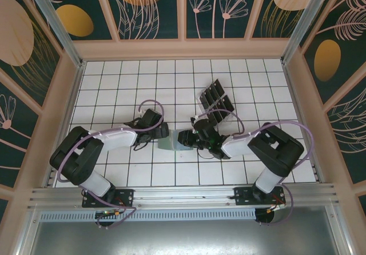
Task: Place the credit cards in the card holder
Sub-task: Open the card holder at the center of the table.
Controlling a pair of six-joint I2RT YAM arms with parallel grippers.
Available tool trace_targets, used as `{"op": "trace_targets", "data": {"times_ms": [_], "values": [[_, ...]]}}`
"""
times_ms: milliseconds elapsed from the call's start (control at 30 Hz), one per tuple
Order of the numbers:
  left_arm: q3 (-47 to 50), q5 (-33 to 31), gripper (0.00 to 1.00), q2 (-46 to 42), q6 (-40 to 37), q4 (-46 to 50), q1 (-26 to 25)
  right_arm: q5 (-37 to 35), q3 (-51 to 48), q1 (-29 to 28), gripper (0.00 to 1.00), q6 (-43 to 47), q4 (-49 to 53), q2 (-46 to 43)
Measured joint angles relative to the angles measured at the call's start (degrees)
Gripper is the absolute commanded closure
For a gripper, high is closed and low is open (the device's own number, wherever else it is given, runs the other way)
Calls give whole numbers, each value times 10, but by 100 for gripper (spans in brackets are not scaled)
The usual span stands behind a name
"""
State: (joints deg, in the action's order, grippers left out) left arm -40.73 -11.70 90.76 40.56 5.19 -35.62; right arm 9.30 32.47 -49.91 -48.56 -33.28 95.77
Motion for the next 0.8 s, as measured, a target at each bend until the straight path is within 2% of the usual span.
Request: {"op": "trace_targets", "data": {"times_ms": [200, 433, 633, 800], "values": [[-26, -19, 1, 27, -12, 6, 2, -2, 28, 12, 77, 0, -6, 37], [-47, -17, 1, 48, -40, -11, 44, -5, 77, 23, 77, 6, 8, 68], [-77, -14, 1, 52, -62, -11, 61, -8, 108, 22, 76, 17, 31, 65], [-91, 3, 1, 28, -67, -5, 61, -22, 108, 19, 74, 22, 70, 25]]}}
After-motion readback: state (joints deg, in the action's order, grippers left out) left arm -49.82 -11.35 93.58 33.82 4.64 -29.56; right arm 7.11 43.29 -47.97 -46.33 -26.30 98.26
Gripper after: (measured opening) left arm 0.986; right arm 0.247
